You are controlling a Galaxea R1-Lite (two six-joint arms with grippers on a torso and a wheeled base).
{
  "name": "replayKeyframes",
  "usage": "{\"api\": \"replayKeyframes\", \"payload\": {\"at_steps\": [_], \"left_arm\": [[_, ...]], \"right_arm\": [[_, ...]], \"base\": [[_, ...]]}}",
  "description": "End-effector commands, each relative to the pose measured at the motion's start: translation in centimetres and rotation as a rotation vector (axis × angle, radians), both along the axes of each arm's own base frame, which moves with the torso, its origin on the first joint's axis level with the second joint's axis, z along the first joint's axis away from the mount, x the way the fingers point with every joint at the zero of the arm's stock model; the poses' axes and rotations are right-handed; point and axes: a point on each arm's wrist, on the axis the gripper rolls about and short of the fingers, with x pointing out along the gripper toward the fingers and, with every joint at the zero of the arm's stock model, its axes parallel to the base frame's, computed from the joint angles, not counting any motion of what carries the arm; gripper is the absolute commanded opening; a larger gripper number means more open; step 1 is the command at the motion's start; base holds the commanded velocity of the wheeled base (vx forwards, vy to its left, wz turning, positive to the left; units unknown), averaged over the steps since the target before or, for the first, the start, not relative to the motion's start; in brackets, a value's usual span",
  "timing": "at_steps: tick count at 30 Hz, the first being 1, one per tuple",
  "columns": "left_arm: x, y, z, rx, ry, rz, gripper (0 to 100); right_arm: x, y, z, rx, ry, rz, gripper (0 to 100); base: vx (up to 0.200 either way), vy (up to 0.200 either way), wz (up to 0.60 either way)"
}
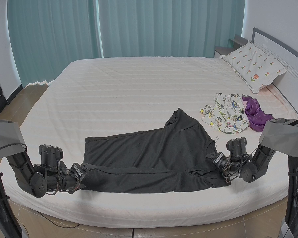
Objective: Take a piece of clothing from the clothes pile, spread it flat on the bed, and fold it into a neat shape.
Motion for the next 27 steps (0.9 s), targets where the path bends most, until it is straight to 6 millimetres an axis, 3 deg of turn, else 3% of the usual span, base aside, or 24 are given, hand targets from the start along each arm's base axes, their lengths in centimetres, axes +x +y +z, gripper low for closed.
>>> {"api": "replayKeyframes", "payload": {"at_steps": [1, 8, 9, 17, 27], "left_arm": [[0.0, -0.1, -0.1, 0.0, 0.005, -0.004, 100], [0.1, -0.2, -0.2, 0.0, 0.005, -0.006, 100], [0.1, -0.1, -0.2, 0.0, 0.005, -0.004, 100], [0.0, -0.1, -0.2, 0.0, 0.006, -0.004, 100], [0.0, -0.1, -0.2, 0.0, 0.006, -0.004, 100]], "right_arm": [[0.2, 0.3, -0.5, -0.002, 0.005, 0.006, 100], [0.7, 0.5, -0.8, -0.003, -0.001, 0.005, 100], [0.7, 0.5, -0.7, -0.002, -0.003, 0.005, 0], [0.3, 0.0, 0.5, -0.015, -0.018, -0.023, 0], [-2.1, -0.4, 3.2, 0.0, -0.034, -0.013, 0]], "base": [[0.0, 0.0, 0.0], [0.0, 0.0, 0.0], [0.0, 0.0, 0.0], [0.0, 0.0, 0.0], [0.0, 0.0, 0.0]]}}
